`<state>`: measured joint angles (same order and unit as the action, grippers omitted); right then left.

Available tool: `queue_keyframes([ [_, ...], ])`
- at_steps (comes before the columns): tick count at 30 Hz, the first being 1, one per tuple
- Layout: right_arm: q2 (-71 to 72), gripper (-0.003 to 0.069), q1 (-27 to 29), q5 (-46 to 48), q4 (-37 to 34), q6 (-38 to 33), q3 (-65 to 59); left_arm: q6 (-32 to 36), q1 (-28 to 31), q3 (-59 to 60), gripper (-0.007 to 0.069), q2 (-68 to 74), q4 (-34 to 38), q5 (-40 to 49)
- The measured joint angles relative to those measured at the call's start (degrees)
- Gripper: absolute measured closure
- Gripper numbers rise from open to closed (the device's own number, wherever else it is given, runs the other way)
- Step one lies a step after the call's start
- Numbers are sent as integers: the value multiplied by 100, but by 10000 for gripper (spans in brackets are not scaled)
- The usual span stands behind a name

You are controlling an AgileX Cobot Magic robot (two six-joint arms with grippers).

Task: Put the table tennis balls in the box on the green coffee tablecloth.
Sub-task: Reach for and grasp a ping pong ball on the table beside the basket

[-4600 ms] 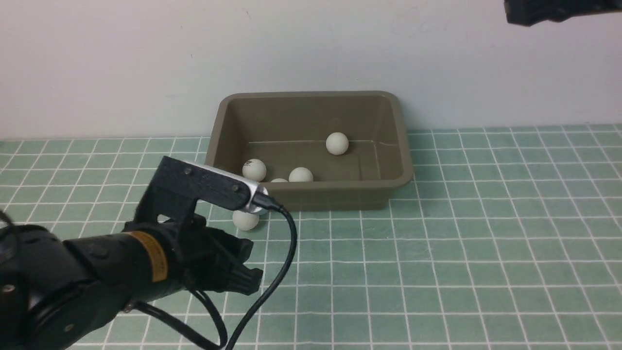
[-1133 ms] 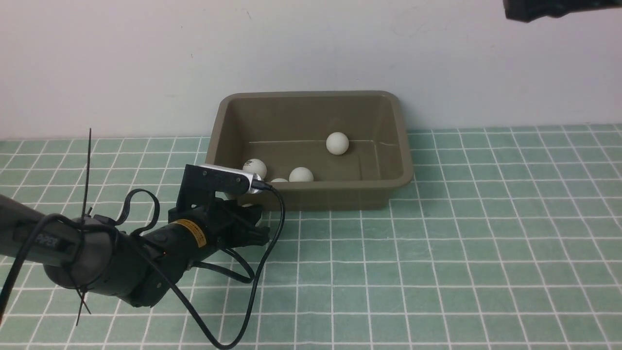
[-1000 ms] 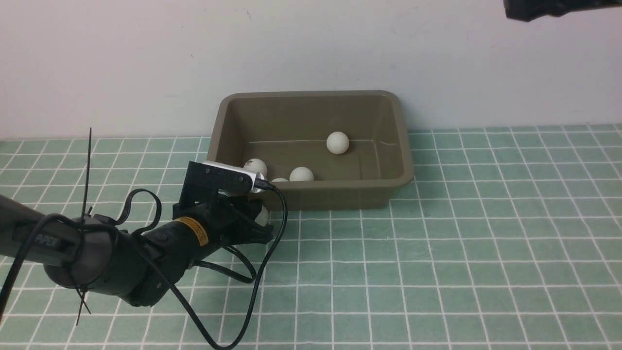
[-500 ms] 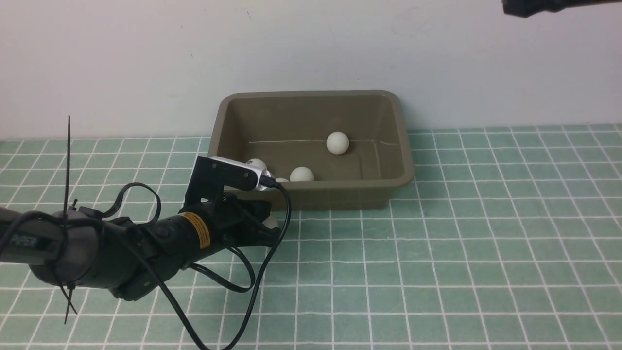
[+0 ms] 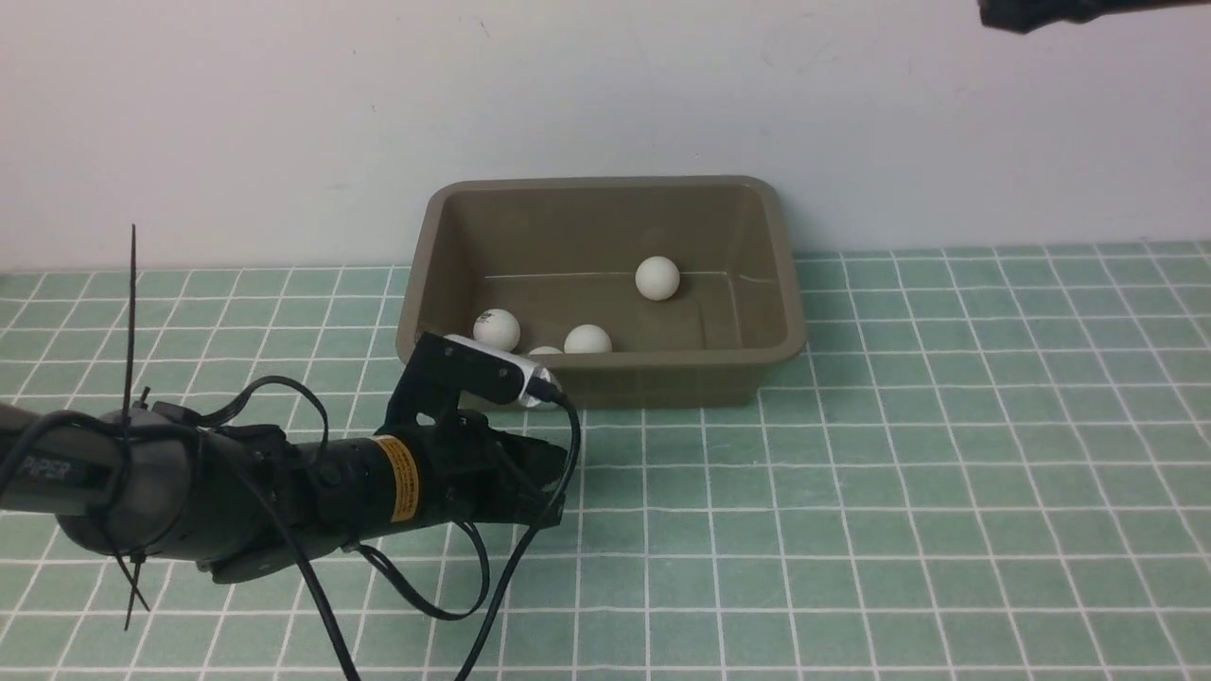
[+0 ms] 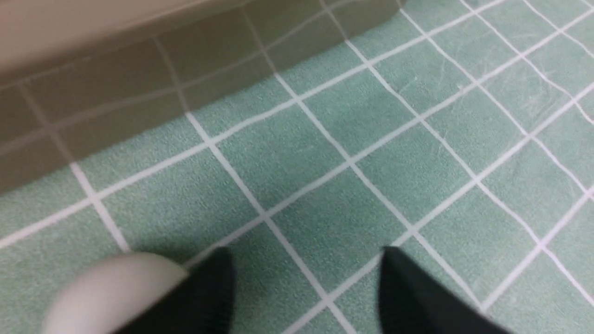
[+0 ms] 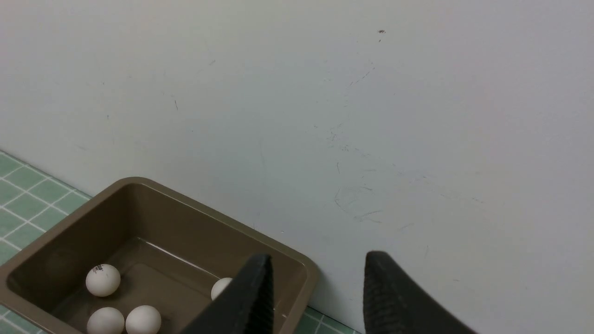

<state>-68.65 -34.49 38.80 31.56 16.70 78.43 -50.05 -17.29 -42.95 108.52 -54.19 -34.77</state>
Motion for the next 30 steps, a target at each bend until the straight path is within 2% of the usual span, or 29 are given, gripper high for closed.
queue_keyframes([
  [3,0,398,0,0,0,0,0,-26,0,0,130,0,-30,15],
  [5,0,398,0,0,0,0,0,-34,0,0,95,0,-34,131],
  [17,0,398,0,-4,0,0,0,-127,0,0,84,0,-34,605],
  [23,0,398,0,-4,0,0,0,-290,0,0,182,0,-34,747],
  [27,0,398,0,-4,0,0,0,-417,0,0,306,0,-34,934],
  [30,0,398,0,-6,0,0,0,-443,0,0,438,0,-34,992],
])
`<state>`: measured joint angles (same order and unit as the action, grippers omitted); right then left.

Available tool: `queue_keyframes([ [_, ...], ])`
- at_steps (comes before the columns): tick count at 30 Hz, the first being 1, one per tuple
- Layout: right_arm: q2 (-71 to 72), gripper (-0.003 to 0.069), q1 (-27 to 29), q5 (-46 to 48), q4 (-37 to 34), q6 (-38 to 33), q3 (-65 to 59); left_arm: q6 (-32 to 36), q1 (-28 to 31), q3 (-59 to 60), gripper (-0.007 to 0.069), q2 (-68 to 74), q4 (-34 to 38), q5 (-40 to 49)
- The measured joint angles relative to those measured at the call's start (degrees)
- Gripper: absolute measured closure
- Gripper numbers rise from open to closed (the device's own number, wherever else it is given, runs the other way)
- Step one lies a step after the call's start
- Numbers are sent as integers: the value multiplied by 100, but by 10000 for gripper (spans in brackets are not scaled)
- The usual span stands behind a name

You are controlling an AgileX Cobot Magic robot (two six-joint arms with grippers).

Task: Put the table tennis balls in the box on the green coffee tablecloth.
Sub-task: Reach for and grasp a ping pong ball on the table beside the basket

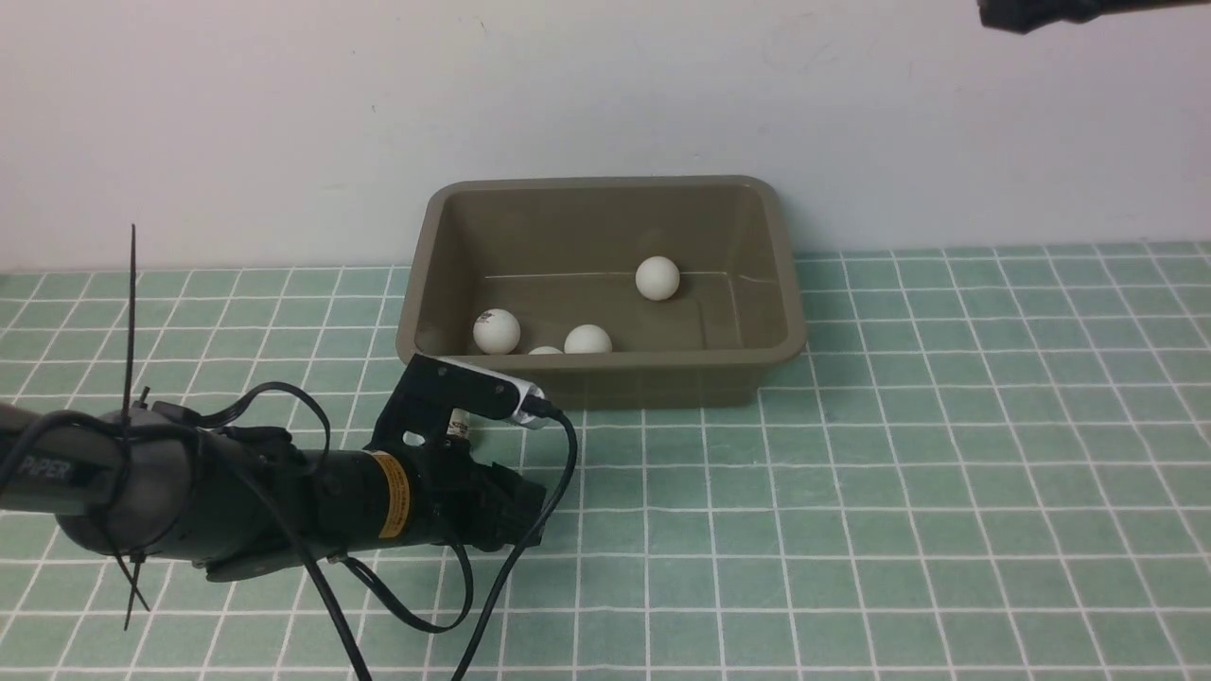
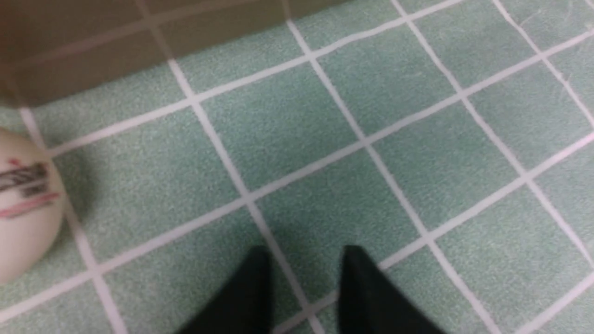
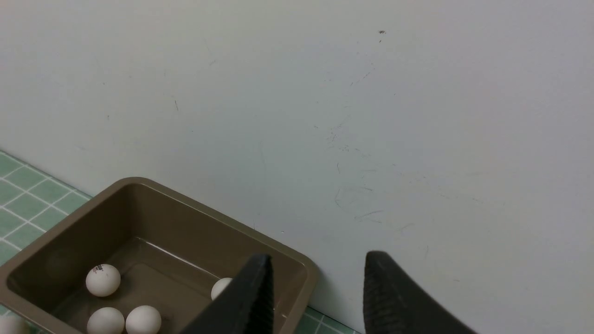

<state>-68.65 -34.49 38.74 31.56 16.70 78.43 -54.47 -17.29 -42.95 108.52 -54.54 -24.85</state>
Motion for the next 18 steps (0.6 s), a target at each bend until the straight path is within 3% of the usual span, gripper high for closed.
queue_keyframes([
  [5,0,398,0,0,0,0,0,-19,0,0,597,-49,-13,-31],
  [18,0,398,0,-120,0,0,0,-129,0,6,629,-924,-77,-1593],
])
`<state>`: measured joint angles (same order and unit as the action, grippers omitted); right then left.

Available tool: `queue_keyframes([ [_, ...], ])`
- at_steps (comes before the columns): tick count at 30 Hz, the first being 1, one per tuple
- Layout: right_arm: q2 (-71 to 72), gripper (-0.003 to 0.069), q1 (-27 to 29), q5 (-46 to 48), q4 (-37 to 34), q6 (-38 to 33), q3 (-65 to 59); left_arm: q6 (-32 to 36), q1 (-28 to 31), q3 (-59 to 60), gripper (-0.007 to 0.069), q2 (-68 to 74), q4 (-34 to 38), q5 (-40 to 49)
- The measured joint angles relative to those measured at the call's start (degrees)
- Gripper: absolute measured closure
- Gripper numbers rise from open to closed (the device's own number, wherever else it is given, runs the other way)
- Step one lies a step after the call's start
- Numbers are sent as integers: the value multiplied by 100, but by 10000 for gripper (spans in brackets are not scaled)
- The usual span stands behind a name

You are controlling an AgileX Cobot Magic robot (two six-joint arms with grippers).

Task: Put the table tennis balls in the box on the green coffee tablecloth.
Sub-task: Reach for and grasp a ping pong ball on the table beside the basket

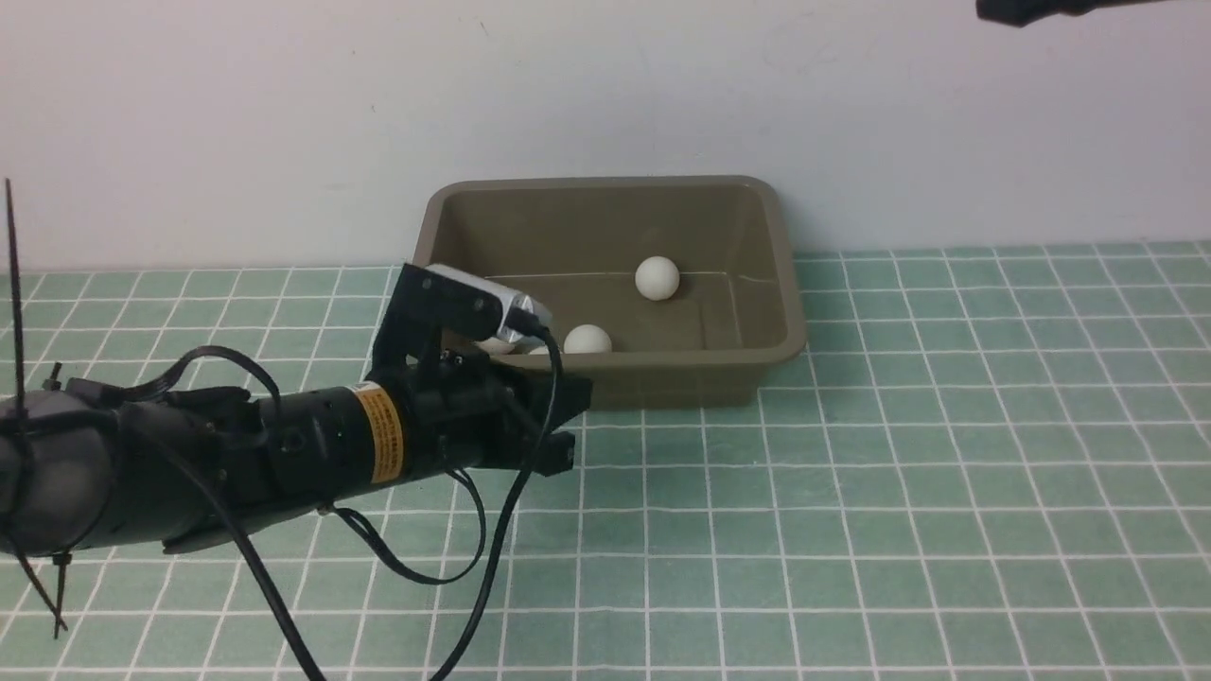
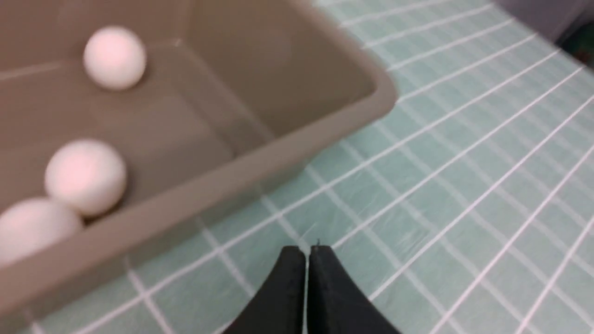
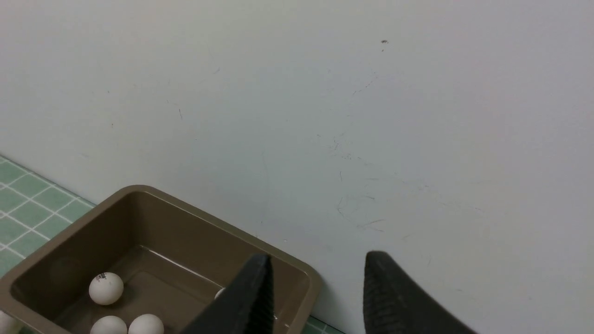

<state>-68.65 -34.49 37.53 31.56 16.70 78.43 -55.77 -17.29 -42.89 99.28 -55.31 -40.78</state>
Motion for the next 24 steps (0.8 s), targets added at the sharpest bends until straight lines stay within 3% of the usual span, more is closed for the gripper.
queue_keyframes([
  [10,0,398,0,-7,-38,0,0,180,64,0,629,-249,134,-2],
  [16,0,398,0,68,-38,0,0,211,777,0,629,-567,58,594],
  [20,0,398,0,79,-38,0,0,-456,1764,0,629,-757,-785,1059],
  [24,0,398,0,79,-45,0,0,-1544,2519,-34,629,-781,-2208,1066],
])
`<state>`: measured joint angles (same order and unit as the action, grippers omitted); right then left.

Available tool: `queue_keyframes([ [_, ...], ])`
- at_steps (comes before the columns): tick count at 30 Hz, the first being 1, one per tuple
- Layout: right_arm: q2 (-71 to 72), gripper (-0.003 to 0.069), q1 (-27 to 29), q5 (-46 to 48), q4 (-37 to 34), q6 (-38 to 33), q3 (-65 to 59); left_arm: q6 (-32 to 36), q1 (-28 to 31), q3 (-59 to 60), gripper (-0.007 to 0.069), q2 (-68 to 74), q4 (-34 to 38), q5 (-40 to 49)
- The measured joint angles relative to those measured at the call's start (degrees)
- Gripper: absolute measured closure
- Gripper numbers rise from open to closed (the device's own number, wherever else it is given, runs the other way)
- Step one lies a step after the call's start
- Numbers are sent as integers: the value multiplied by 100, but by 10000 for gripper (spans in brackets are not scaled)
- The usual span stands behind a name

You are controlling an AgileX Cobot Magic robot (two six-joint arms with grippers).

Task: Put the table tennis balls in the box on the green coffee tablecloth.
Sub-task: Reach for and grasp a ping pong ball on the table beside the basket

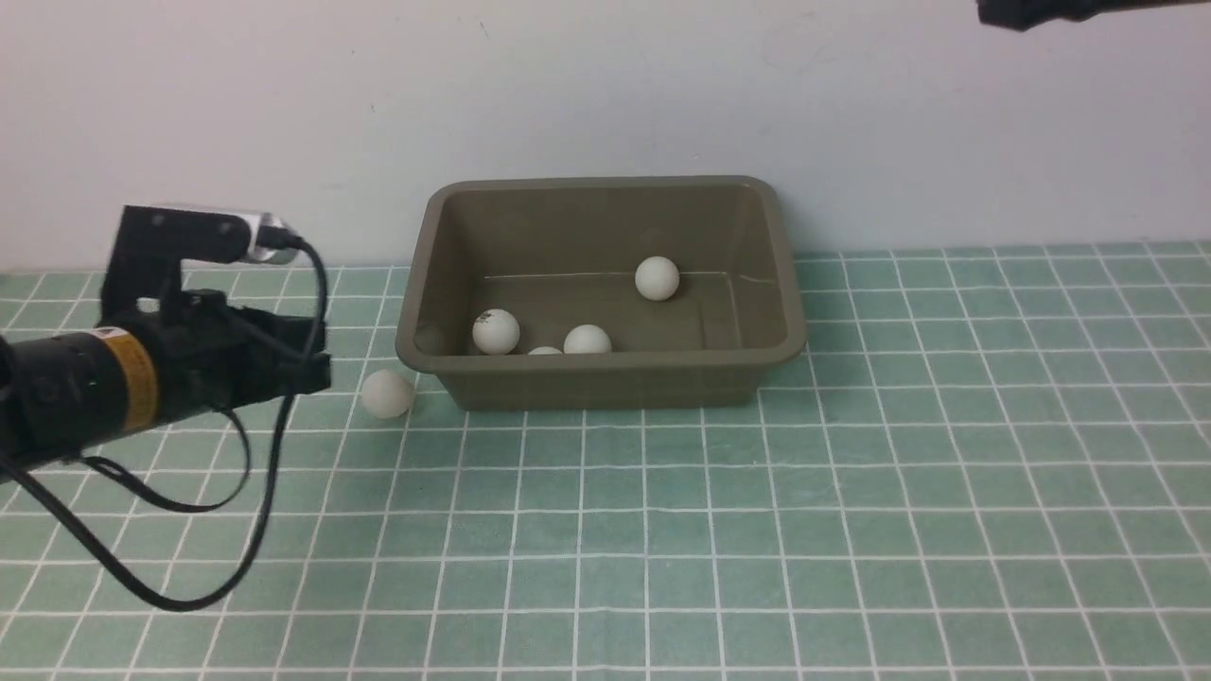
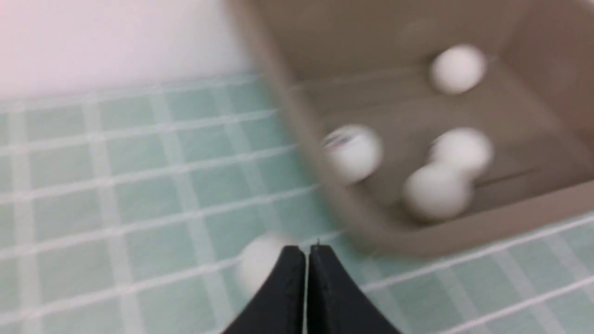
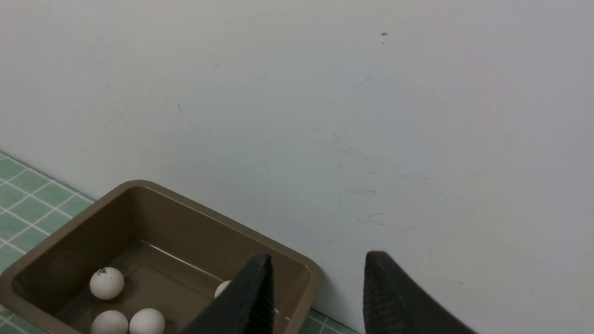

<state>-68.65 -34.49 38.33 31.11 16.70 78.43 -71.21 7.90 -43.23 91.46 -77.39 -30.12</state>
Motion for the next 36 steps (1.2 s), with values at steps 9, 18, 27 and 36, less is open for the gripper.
queue_keyframes([
  [9,-35,398,0,0,0,0,0,-1513,736,-284,629,-28,-2346,-1433],
  [18,-87,398,0,3,-87,0,0,-2536,736,-303,629,-132,-2502,-2766],
  [27,-94,398,0,3,-89,0,0,-4074,736,-315,629,-132,-2502,-3486],
  [36,-167,398,0,3,-102,0,0,-4452,277,-319,629,-228,-2502,-3744],
])
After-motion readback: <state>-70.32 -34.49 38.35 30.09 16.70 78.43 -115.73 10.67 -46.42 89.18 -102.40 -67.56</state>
